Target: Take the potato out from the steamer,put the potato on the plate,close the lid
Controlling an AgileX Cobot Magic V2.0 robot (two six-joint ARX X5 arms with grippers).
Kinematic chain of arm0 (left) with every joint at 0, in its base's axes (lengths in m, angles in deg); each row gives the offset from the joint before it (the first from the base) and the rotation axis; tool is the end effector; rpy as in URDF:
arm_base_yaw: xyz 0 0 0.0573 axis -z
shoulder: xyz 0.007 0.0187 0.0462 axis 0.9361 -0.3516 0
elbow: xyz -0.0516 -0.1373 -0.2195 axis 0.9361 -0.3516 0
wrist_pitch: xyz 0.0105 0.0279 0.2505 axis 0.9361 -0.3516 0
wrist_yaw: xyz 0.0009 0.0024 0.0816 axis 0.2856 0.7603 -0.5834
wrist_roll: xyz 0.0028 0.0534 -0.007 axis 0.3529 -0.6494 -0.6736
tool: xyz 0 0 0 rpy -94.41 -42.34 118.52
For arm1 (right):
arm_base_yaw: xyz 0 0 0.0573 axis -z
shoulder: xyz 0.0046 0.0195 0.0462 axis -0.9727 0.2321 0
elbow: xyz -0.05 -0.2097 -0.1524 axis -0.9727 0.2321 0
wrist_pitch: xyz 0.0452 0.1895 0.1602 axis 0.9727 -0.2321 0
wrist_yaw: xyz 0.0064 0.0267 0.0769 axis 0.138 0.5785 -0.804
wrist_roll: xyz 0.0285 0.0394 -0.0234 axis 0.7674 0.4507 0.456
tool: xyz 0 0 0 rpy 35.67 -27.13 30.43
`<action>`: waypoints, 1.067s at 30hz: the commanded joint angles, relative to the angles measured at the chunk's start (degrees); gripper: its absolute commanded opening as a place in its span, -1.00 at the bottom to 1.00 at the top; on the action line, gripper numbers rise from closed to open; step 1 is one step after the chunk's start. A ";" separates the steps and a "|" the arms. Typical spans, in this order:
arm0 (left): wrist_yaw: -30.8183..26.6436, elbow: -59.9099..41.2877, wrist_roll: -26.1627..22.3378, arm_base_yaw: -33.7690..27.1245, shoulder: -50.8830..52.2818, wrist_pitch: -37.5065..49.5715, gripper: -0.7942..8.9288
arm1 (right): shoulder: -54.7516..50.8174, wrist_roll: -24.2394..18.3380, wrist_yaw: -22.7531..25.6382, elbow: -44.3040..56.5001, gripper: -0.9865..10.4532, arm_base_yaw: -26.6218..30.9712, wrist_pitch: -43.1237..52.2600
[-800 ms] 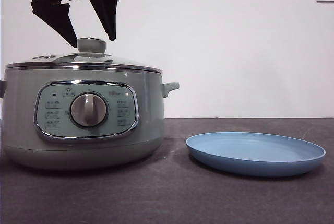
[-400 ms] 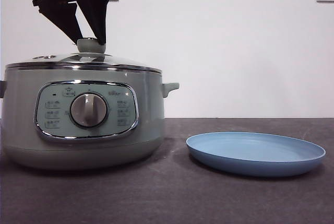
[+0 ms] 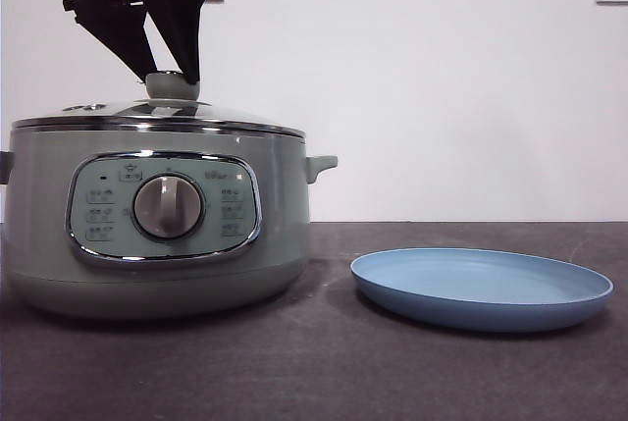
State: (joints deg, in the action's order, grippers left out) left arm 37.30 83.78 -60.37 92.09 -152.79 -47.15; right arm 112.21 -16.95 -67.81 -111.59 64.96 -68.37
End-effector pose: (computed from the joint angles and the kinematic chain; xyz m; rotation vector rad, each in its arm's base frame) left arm 0.3133 -0.1327 0.3424 0.2422 1.0596 -0.4448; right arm 0.2282 0.0608 0.4686 -0.0271 0.5324 0.7026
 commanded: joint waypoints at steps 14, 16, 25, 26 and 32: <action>-14.08 32.33 -5.79 -1.86 -0.15 -6.99 -0.85 | 0.11 2.73 -0.52 -0.28 0.21 -0.39 2.51; -18.53 37.53 -5.95 -2.16 -0.13 -7.78 -0.85 | 0.31 3.43 -0.48 -0.28 0.21 -1.44 3.21; -42.42 54.12 -6.91 -2.95 -0.13 -9.66 -0.85 | 5.40 7.17 8.22 -0.28 0.21 -13.09 9.55; -44.48 54.90 -6.91 -2.95 -0.13 -9.86 -0.85 | 6.51 7.28 10.69 -0.31 0.21 -14.86 10.25; -48.15 56.17 -6.91 -2.97 -0.13 -11.76 -0.85 | 17.49 7.17 14.99 -0.31 0.21 -25.00 13.86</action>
State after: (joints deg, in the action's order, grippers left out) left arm -10.83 139.54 -66.53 89.03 -152.97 -60.63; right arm 127.44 -10.46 -53.16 -111.97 41.14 -54.66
